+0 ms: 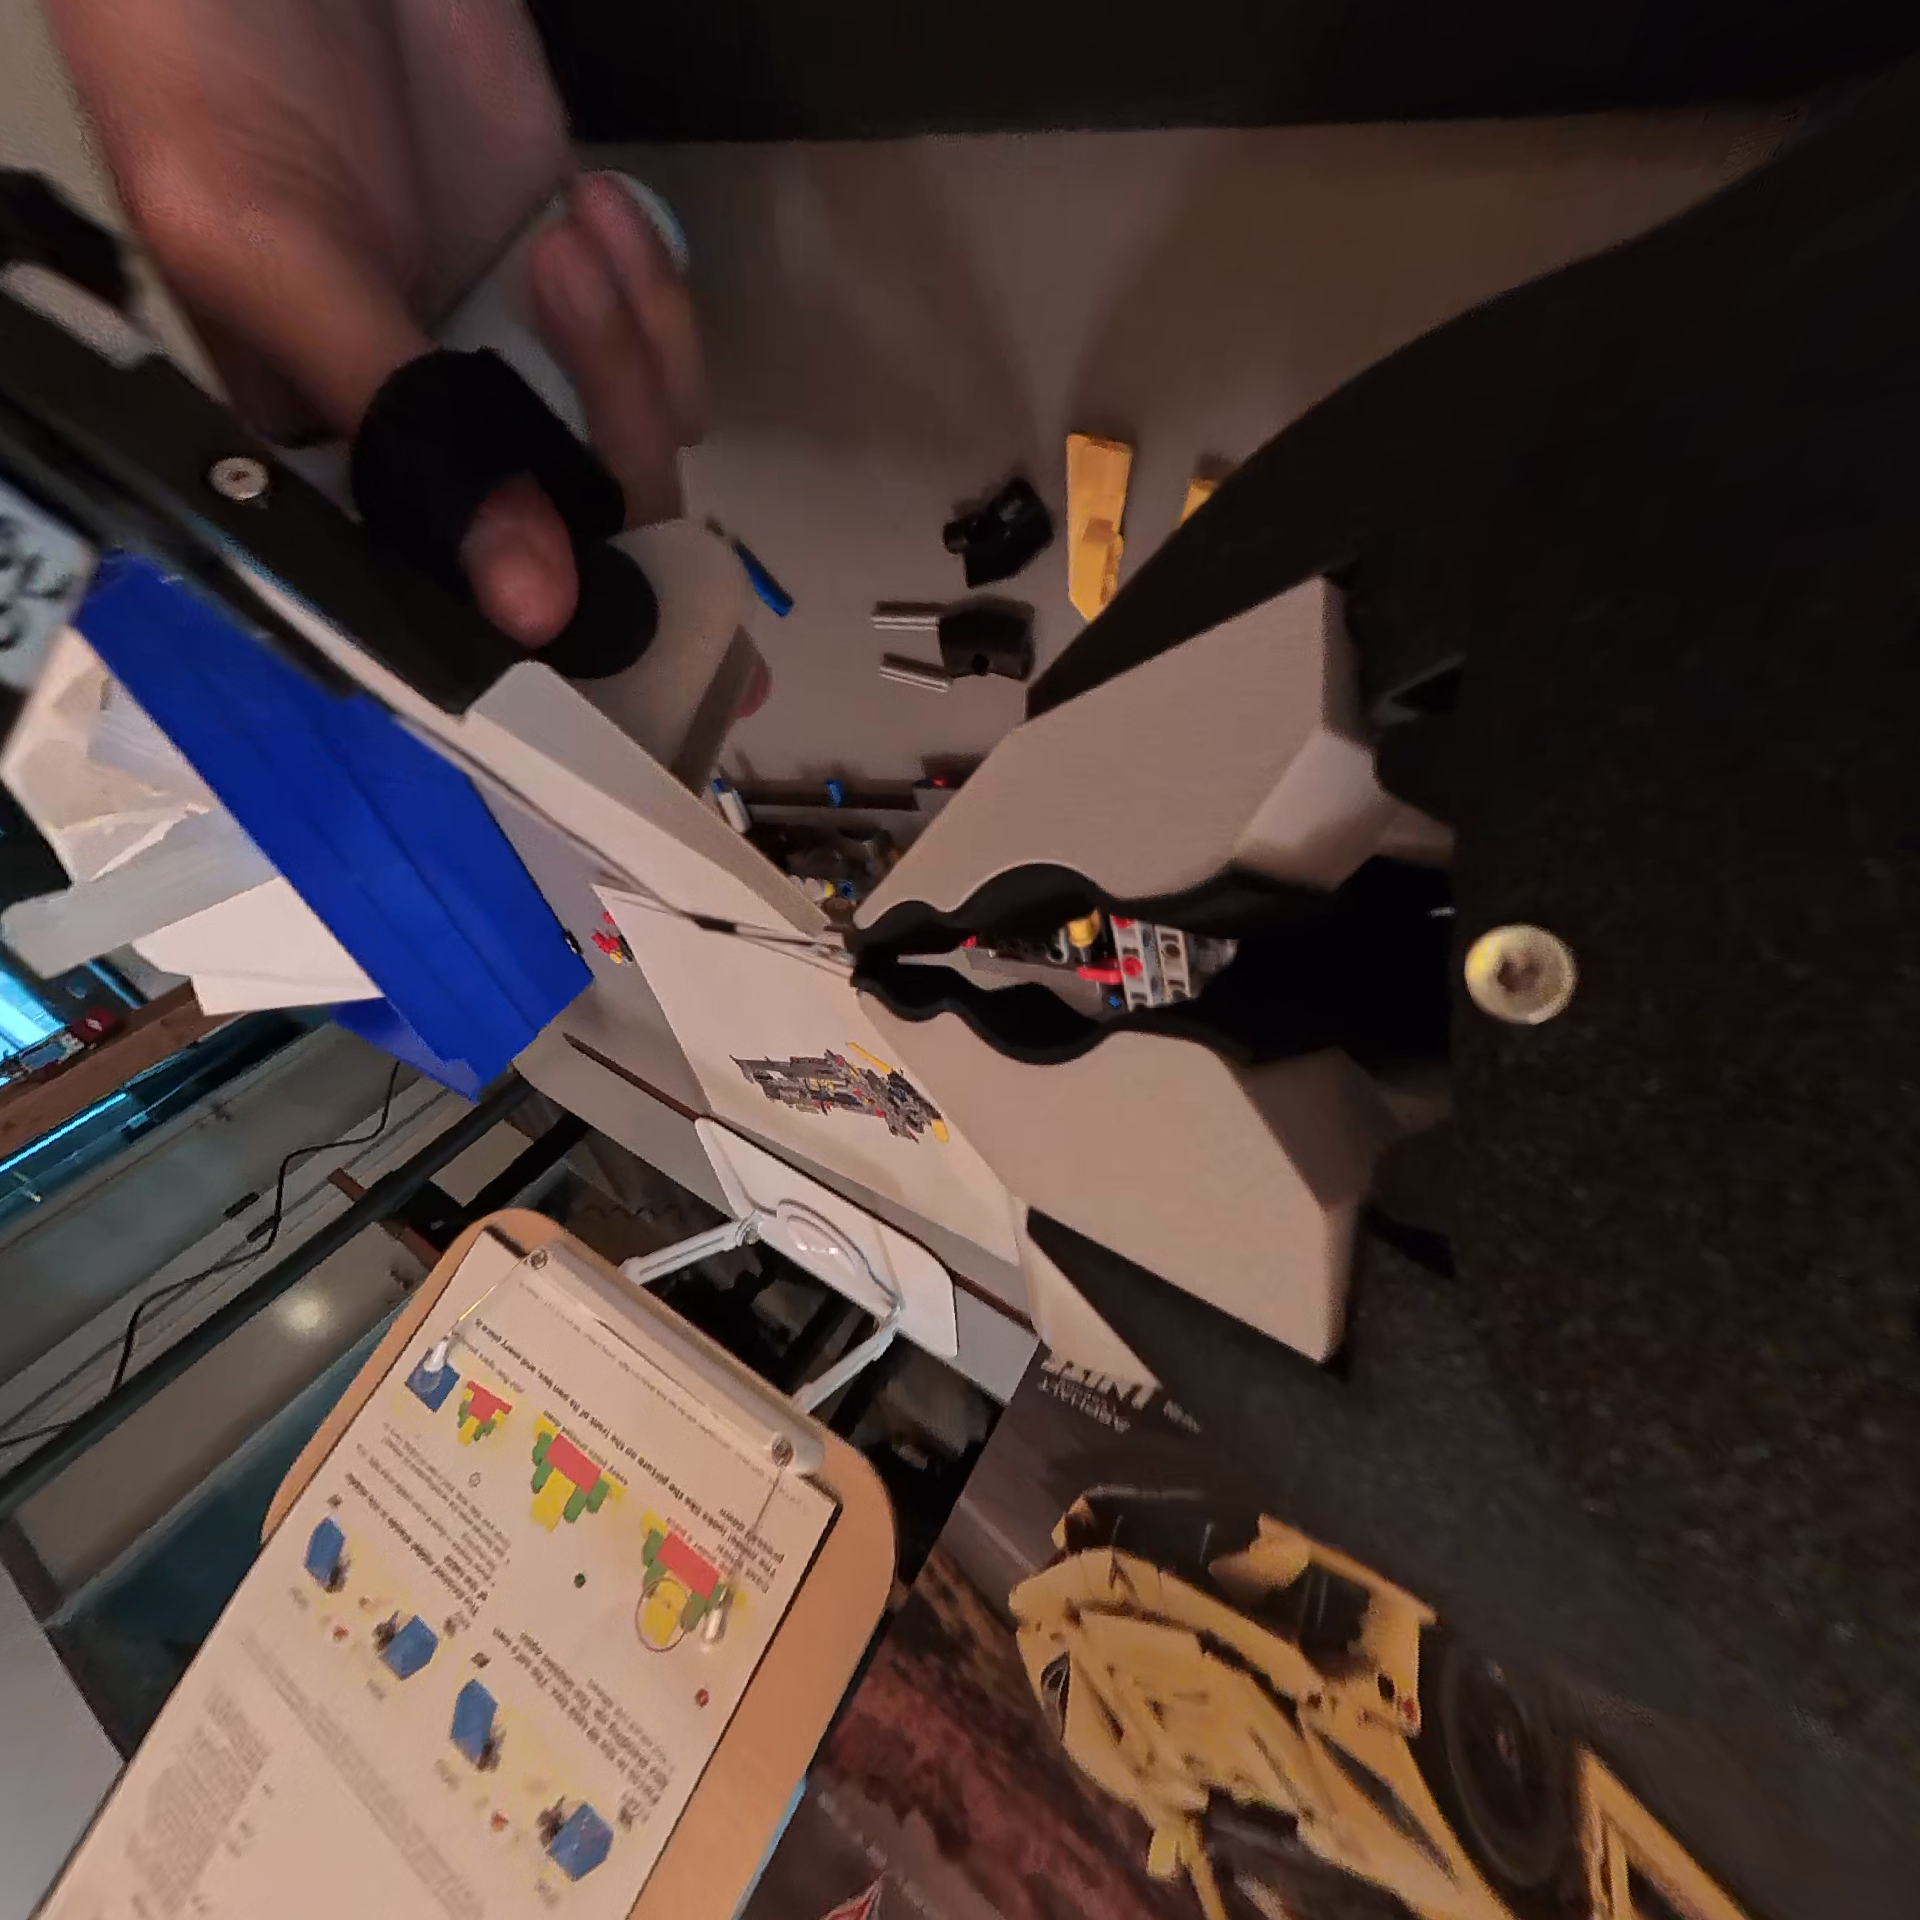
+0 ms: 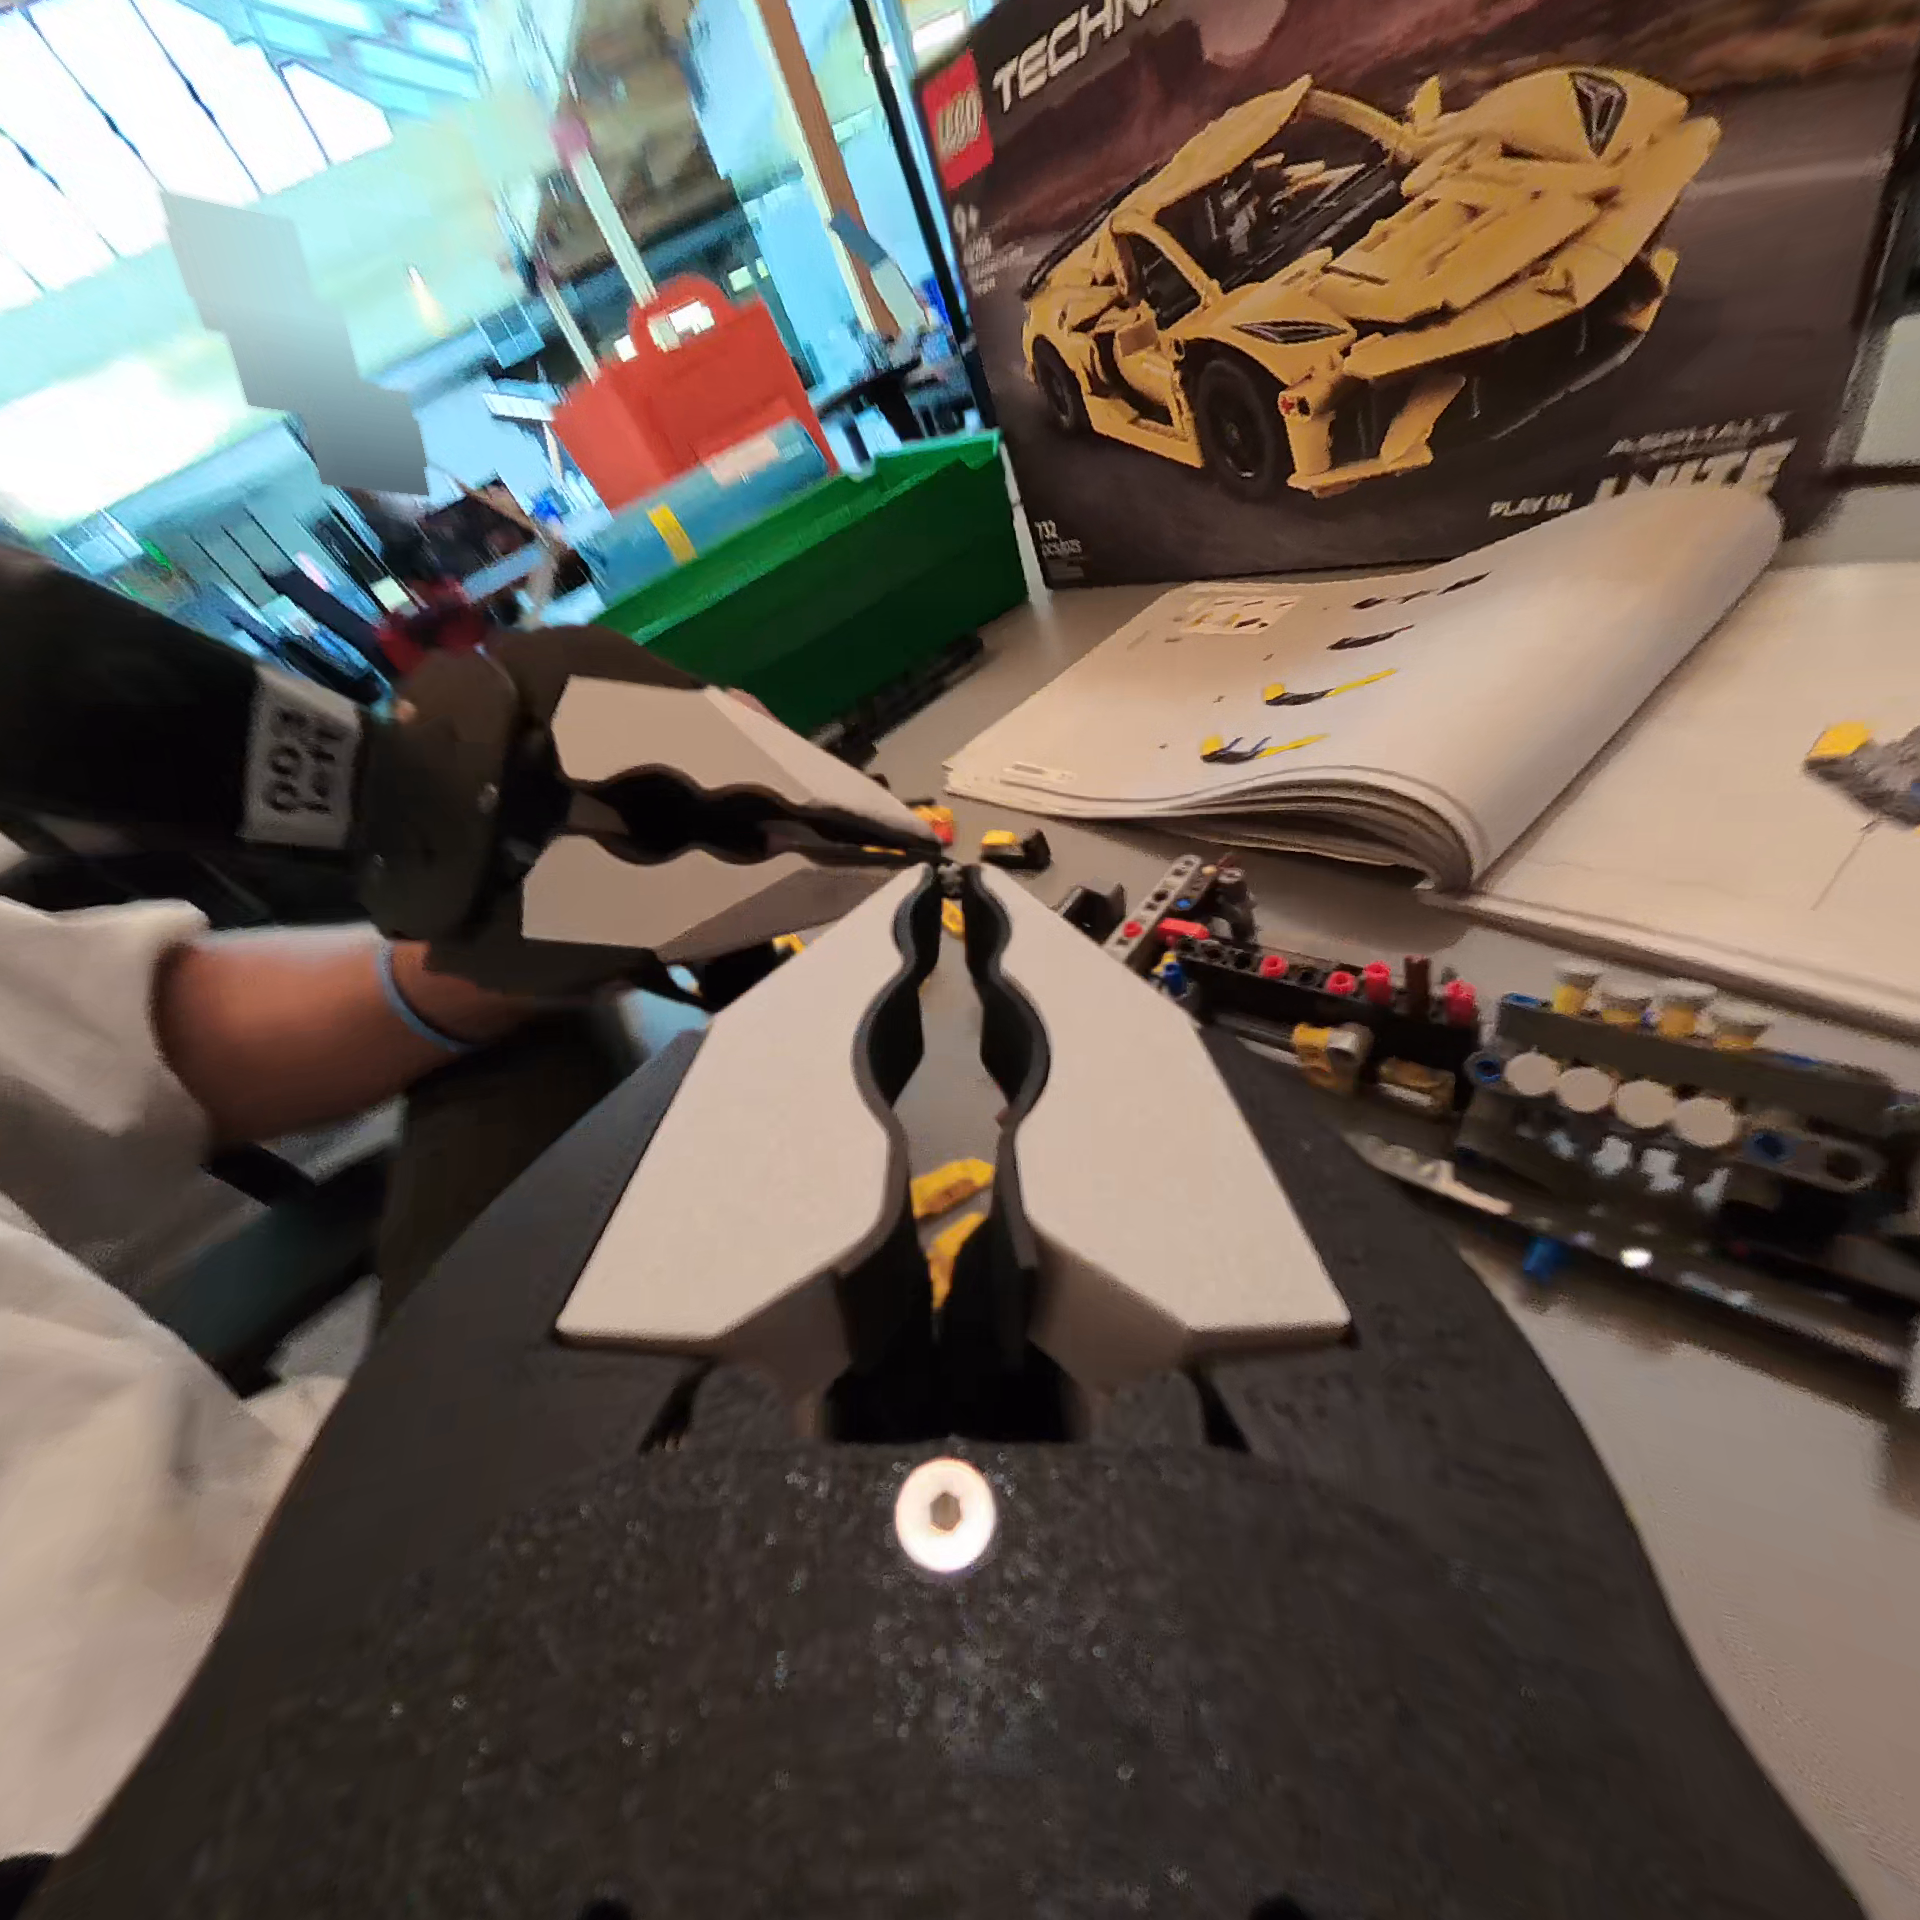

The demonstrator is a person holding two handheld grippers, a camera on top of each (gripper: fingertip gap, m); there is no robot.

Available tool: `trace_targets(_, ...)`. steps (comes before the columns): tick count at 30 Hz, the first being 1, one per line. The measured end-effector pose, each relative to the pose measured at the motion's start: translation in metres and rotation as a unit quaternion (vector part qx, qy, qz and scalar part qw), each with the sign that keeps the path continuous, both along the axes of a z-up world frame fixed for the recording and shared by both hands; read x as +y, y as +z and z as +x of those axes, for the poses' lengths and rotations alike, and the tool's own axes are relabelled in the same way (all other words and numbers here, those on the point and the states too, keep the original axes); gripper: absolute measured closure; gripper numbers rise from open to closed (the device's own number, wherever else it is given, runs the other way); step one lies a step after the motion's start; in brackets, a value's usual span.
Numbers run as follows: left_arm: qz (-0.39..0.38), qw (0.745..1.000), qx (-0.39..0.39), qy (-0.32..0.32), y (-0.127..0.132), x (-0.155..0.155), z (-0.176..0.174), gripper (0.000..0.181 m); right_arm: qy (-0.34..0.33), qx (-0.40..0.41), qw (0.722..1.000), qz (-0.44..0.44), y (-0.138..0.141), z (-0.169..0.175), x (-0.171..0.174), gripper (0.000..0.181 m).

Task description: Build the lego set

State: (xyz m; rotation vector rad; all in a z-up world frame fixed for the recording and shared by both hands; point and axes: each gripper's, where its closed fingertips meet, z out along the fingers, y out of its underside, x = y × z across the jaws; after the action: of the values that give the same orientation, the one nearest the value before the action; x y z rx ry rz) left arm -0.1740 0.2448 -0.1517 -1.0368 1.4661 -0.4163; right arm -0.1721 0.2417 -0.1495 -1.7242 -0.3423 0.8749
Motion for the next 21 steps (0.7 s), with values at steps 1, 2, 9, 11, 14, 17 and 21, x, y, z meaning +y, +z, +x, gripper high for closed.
trace_targets(1,-0.023,1.0,-0.009,-0.002,0.002,0.0,0.0,0.181,0.003,0.031,0.999,-0.009,0.002,0.0,0.0,0.179)
trace_targets(2,-0.046,0.999,-0.018,-0.007,0.004,0.0,0.0,0.181,0.008,0.054,0.998,-0.014,0.004,0.0,0.0,0.179)
trace_targets(9,-0.121,0.991,-0.049,-0.028,0.01,-0.002,0.0,0.181,0.018,0.084,0.996,-0.013,0.009,0.0,-0.002,0.179)
trace_targets(11,-0.142,0.988,-0.049,-0.034,0.009,-0.002,0.001,0.181,0.022,0.087,0.996,-0.021,0.007,0.0,-0.002,0.179)
trace_targets(14,-0.179,0.981,-0.053,-0.049,0.008,-0.004,0.001,0.181,0.03,0.099,0.994,-0.035,0.005,-0.001,-0.002,0.178)
trace_targets(17,-0.184,0.98,-0.053,-0.058,0.008,-0.005,0.001,0.181,0.056,0.151,0.984,-0.071,0.004,-0.002,-0.003,0.179)
trace_targets(21,-0.238,0.963,-0.074,-0.106,0.018,-0.016,0.0,0.181,0.148,0.273,0.94,-0.14,0.013,-0.006,-0.013,0.179)
